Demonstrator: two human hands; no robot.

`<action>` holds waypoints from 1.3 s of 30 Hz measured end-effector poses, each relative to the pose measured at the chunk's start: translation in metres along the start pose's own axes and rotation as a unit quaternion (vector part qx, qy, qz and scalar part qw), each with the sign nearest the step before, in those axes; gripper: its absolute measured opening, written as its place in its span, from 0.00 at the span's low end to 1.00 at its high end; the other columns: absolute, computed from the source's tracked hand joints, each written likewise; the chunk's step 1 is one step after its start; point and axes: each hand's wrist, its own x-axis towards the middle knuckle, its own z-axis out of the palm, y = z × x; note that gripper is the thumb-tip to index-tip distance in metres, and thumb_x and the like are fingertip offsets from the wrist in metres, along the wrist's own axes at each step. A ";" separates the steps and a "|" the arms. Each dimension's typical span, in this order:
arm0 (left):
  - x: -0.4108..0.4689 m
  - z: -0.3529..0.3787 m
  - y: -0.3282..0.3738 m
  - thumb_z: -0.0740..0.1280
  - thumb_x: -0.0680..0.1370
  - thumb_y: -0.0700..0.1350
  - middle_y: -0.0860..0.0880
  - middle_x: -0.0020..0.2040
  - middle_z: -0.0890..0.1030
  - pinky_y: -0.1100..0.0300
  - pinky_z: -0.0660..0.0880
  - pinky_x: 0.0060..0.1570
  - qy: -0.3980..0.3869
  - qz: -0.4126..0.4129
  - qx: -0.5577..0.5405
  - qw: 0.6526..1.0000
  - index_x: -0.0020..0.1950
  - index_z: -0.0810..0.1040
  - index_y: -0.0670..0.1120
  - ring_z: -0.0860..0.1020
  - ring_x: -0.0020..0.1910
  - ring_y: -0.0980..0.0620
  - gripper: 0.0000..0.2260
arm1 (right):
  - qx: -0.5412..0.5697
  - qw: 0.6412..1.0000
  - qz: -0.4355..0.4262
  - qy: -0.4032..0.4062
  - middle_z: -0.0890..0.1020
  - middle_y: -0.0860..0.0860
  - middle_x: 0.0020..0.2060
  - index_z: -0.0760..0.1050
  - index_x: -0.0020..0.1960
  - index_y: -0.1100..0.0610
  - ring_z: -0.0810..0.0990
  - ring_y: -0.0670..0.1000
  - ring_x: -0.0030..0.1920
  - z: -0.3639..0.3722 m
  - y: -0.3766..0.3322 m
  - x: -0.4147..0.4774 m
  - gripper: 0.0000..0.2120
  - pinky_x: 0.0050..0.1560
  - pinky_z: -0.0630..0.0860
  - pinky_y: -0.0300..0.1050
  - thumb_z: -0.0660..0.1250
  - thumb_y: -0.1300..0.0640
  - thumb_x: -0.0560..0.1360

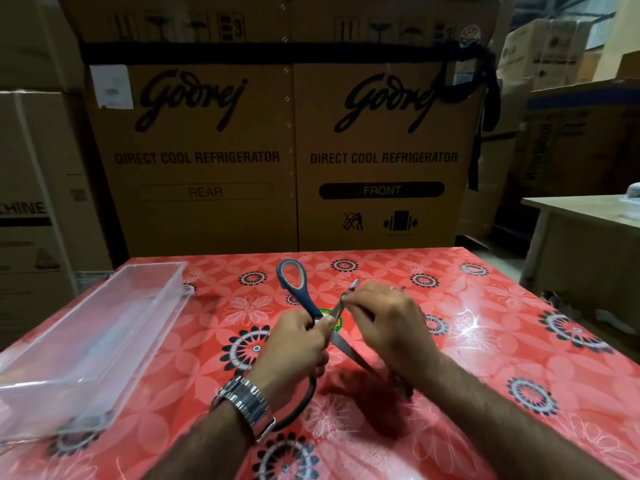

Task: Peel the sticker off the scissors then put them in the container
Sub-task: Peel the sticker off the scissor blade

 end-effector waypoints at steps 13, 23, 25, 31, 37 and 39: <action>0.006 -0.005 -0.005 0.59 0.82 0.43 0.50 0.29 0.66 0.65 0.65 0.22 -0.015 -0.008 0.018 1.000 0.37 0.67 0.44 0.66 0.22 0.59 0.13 | 0.000 1.000 -0.009 -0.018 0.81 0.52 0.36 0.83 0.43 0.61 0.80 0.52 0.37 0.002 0.002 0.003 0.04 0.38 0.77 0.49 0.69 0.64 0.72; 0.005 -0.004 -0.003 0.56 0.82 0.41 0.50 0.27 0.68 0.64 0.64 0.23 -0.020 0.002 0.048 0.999 0.36 0.69 0.45 0.68 0.22 0.56 0.14 | 0.003 0.998 -0.060 -0.037 0.83 0.55 0.40 0.80 0.49 0.62 0.81 0.55 0.40 0.004 -0.018 -0.015 0.05 0.42 0.76 0.47 0.69 0.63 0.74; 0.006 -0.005 -0.004 0.58 0.82 0.42 0.50 0.25 0.70 0.63 0.66 0.23 0.002 0.012 0.070 0.997 0.35 0.70 0.44 0.69 0.22 0.54 0.14 | 0.004 0.997 -0.059 -0.045 0.82 0.55 0.39 0.80 0.48 0.63 0.80 0.56 0.39 0.003 -0.020 -0.016 0.05 0.40 0.77 0.49 0.69 0.63 0.73; 0.001 -0.004 0.001 0.60 0.81 0.42 0.49 0.26 0.70 0.61 0.67 0.23 0.035 0.032 0.084 0.995 0.35 0.71 0.42 0.68 0.24 0.52 0.14 | -0.007 0.999 -0.033 -0.004 0.77 0.54 0.35 0.79 0.40 0.64 0.78 0.55 0.35 -0.001 -0.004 -0.005 0.05 0.35 0.76 0.51 0.67 0.66 0.74; 0.000 -0.007 0.001 0.64 0.79 0.43 0.47 0.24 0.73 0.62 0.69 0.23 0.065 0.067 0.104 0.990 0.35 0.77 0.38 0.71 0.22 0.51 0.14 | 0.016 0.997 -0.061 -0.040 0.78 0.55 0.36 0.81 0.45 0.64 0.78 0.54 0.36 -0.003 -0.027 -0.014 0.05 0.37 0.75 0.48 0.67 0.64 0.75; 0.001 -0.006 0.001 0.63 0.79 0.42 0.46 0.26 0.73 0.60 0.69 0.24 0.058 0.072 0.104 0.990 0.35 0.77 0.38 0.71 0.24 0.50 0.14 | 0.013 0.997 -0.062 -0.039 0.78 0.55 0.37 0.82 0.46 0.63 0.78 0.54 0.36 -0.005 -0.021 -0.013 0.06 0.37 0.75 0.47 0.66 0.63 0.75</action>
